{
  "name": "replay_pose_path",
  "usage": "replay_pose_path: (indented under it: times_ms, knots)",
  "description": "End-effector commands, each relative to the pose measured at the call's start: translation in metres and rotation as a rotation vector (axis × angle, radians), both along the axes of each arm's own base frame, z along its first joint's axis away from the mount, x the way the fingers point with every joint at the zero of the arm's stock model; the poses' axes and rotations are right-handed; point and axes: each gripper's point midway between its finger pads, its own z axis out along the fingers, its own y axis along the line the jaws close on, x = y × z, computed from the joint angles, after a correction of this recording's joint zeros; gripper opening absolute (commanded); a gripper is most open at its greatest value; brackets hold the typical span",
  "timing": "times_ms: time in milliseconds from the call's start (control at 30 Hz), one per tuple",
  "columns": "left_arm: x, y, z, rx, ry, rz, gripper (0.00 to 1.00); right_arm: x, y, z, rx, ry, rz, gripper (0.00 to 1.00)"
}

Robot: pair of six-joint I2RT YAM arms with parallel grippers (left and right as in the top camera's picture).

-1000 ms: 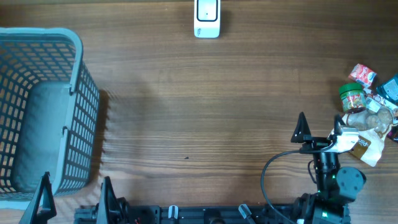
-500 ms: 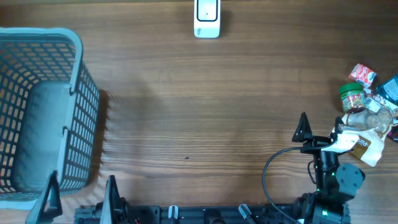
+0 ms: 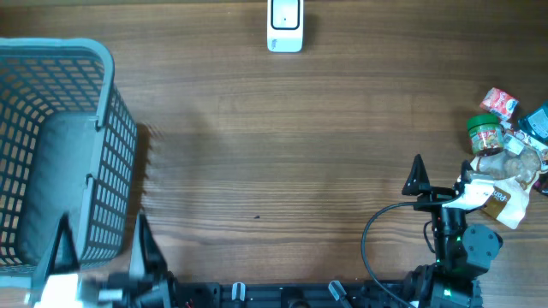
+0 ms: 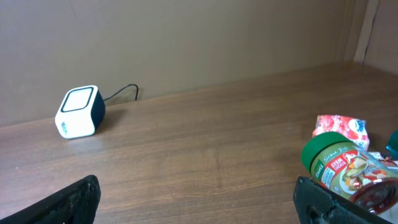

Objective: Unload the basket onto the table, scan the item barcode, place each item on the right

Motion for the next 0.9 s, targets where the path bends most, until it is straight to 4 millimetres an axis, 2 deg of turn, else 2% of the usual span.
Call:
replay_pose_path:
  times_ms: [0, 133, 267, 567, 867]
  knots:
    - [0.049, 0.003, -0.046, 0.0, 0.053, -0.038, 1.0, 0.0, -0.003, 0.0, 0.017, -0.001, -0.019, 1.0]
    - [0.085, 0.006, -0.088, -0.003, 0.078, -0.06, 1.0, 0.0, -0.003, 0.0, 0.016, -0.001, -0.019, 1.0]
    - [0.105, 0.014, -0.125, -0.018, 0.11, -0.03, 1.0, 0.0, -0.003, 0.0, 0.016, -0.001, -0.019, 1.0]
    - [0.125, 0.012, -0.168, -0.028, 0.127, -0.033, 1.0, 0.0, -0.003, 0.0, 0.016, -0.001, -0.019, 1.0]
    - [0.135, 0.014, -0.209, -0.038, 0.174, -0.018, 1.0, 0.0, -0.003, 0.0, 0.017, -0.001, -0.019, 1.0]
